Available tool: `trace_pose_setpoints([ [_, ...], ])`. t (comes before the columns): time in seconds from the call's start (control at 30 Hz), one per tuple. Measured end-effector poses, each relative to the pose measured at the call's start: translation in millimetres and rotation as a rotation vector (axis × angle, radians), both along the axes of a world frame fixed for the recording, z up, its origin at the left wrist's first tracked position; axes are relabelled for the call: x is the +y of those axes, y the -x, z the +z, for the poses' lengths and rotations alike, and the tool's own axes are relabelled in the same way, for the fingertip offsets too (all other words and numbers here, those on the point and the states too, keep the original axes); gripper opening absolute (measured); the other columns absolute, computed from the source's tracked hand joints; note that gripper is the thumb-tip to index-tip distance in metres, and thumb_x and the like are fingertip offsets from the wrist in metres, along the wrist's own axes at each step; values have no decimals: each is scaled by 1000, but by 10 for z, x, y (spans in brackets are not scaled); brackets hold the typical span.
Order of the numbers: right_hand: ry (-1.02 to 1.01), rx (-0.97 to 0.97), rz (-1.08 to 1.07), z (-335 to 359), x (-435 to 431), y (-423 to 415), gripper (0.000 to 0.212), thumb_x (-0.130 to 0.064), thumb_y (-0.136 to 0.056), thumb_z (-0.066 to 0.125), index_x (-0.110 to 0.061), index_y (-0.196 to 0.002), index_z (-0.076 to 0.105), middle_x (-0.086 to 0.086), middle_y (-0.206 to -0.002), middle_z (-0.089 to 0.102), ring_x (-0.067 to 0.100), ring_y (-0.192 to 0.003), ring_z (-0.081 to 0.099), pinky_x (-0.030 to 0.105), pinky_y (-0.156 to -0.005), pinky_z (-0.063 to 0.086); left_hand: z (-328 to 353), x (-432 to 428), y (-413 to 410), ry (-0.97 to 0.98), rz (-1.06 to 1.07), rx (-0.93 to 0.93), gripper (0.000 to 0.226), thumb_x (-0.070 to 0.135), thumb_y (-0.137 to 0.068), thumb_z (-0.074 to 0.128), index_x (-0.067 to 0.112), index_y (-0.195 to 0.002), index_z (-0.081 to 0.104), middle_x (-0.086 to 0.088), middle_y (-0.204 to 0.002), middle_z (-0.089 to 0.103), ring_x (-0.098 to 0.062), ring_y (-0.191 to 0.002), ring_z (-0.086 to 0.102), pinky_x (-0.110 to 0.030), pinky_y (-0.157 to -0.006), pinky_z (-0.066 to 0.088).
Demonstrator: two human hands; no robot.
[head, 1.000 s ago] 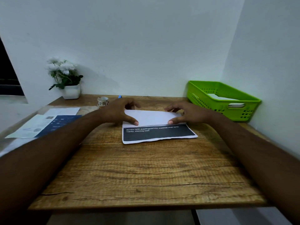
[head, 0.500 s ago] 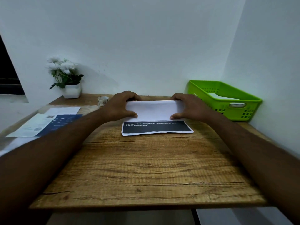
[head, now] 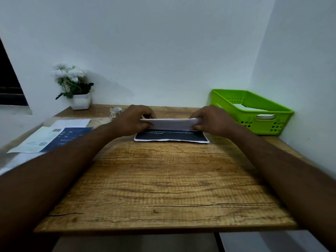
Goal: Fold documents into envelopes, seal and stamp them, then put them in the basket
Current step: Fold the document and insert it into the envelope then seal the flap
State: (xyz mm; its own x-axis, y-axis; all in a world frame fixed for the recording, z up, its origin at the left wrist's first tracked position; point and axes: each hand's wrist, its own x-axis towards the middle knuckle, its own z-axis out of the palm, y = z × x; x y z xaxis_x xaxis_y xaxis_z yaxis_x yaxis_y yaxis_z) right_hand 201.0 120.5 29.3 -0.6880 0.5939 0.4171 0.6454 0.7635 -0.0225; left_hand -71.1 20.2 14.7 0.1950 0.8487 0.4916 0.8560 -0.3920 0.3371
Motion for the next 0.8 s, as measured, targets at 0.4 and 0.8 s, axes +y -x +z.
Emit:
trace_pose_setpoints([
  [0.4, 110, -152, 53, 141, -198, -2, 51, -84, -69, 50, -44, -88, 76, -30, -75, 66, -8, -76, 62, 23, -63, 44, 46, -94, -20, 189, -132, -3, 38, 60, -76, 65, 24, -87, 74, 12, -86, 71, -4, -83, 65, -13, -66, 48],
  [0.8, 412, -201, 319, -171, -310, 283, 65, -59, -93, 49, -32, -150, 33, -15, -157, 30, 5, -142, 30, 33, -118, 24, 13, -26, -5, 247, -67, 64, 31, 44, -77, 73, 23, -98, 70, 13, -97, 67, 1, -89, 60, -15, -70, 50],
])
